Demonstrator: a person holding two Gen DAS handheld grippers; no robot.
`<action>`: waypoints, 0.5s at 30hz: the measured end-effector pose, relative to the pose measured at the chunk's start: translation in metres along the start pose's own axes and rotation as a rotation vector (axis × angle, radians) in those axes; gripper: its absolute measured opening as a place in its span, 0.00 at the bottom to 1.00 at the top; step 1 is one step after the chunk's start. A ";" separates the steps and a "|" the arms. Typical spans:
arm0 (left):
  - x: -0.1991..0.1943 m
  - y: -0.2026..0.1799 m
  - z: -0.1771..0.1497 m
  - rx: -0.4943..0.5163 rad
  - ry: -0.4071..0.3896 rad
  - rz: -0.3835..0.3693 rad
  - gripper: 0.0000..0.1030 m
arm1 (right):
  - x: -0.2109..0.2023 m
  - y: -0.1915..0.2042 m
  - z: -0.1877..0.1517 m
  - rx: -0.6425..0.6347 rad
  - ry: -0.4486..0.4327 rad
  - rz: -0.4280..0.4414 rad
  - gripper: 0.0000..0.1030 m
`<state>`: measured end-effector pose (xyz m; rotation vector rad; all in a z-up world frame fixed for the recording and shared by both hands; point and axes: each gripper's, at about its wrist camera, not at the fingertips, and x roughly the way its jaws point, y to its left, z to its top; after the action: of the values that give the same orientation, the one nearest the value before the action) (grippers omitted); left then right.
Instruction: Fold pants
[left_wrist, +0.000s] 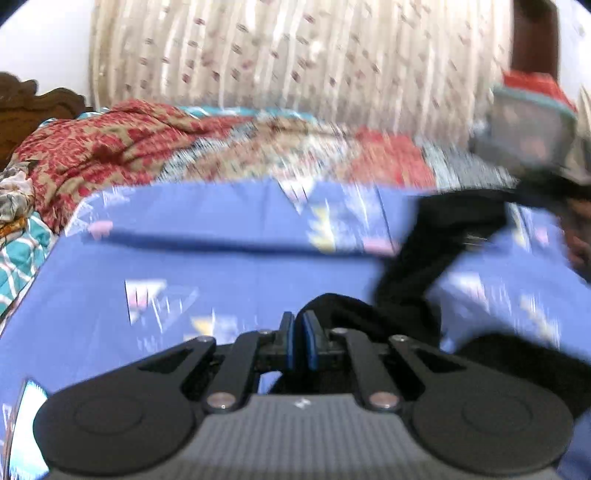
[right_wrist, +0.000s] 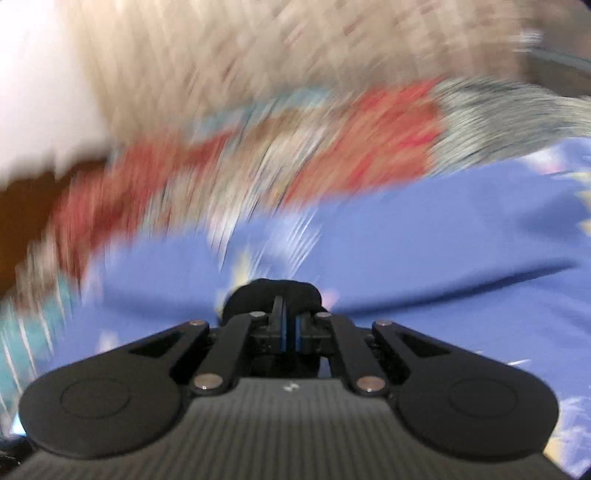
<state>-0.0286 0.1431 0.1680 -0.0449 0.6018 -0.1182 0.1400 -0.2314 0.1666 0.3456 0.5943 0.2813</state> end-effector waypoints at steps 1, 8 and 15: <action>0.005 0.002 0.010 -0.008 -0.018 0.008 0.06 | -0.026 -0.017 0.011 0.056 -0.055 -0.009 0.06; 0.092 0.009 0.073 -0.080 -0.068 0.090 0.06 | -0.140 -0.117 0.042 0.320 -0.315 -0.157 0.06; 0.199 -0.022 0.074 0.020 0.080 0.240 0.18 | -0.088 -0.179 0.029 0.415 -0.276 -0.479 0.35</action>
<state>0.1741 0.0967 0.1183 0.0517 0.6813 0.1071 0.1161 -0.4314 0.1619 0.6153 0.4420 -0.3528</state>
